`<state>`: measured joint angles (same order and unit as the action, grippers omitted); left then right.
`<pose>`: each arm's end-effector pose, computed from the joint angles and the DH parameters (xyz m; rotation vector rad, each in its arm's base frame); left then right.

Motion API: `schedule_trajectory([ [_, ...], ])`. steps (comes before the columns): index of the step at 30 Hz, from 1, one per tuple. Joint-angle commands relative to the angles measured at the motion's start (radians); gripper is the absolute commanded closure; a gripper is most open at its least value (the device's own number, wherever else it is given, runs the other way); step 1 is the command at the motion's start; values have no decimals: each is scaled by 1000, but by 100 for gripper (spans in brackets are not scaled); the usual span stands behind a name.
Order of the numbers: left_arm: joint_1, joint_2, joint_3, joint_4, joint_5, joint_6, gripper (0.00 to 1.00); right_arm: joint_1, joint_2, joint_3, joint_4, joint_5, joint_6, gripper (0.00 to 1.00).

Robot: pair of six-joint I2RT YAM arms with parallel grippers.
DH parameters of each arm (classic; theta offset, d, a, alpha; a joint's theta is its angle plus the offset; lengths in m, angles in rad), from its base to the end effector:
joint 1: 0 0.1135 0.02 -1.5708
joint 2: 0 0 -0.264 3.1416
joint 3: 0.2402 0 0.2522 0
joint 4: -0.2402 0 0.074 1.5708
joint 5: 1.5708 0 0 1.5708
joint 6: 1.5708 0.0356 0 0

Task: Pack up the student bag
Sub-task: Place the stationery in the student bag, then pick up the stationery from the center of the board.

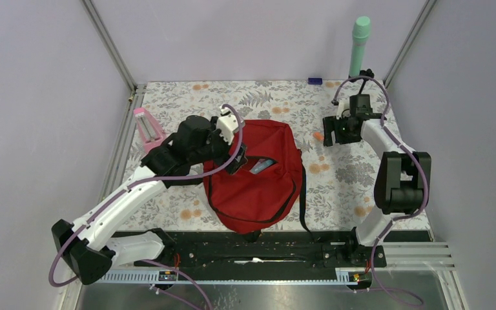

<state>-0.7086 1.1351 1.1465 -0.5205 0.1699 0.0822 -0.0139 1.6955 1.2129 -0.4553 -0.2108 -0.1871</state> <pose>0.1845 -0.1660 0.3625 0.9134 1.9134 -0.5546 0.3621 0.0024 0.2272 -0.3009 2.4697 0.1800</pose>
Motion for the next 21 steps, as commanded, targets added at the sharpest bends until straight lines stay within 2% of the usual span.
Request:
schedule_trajectory([
  [1, 30, -53, -22, 80, 72, -35, 13, 5, 80, 85, 13, 11, -166, 19],
  [10, 51, -91, -42, 102, 90, -36, 13, 7, 166, 168, -46, 2, -294, 21],
  [14, 54, -97, -44, 103, 90, -36, 13, 8, 217, 197, -95, 44, -334, 23],
  [21, 60, -106, -51, 109, 89, -34, 13, 39, 211, 129, -43, 79, -391, 25],
])
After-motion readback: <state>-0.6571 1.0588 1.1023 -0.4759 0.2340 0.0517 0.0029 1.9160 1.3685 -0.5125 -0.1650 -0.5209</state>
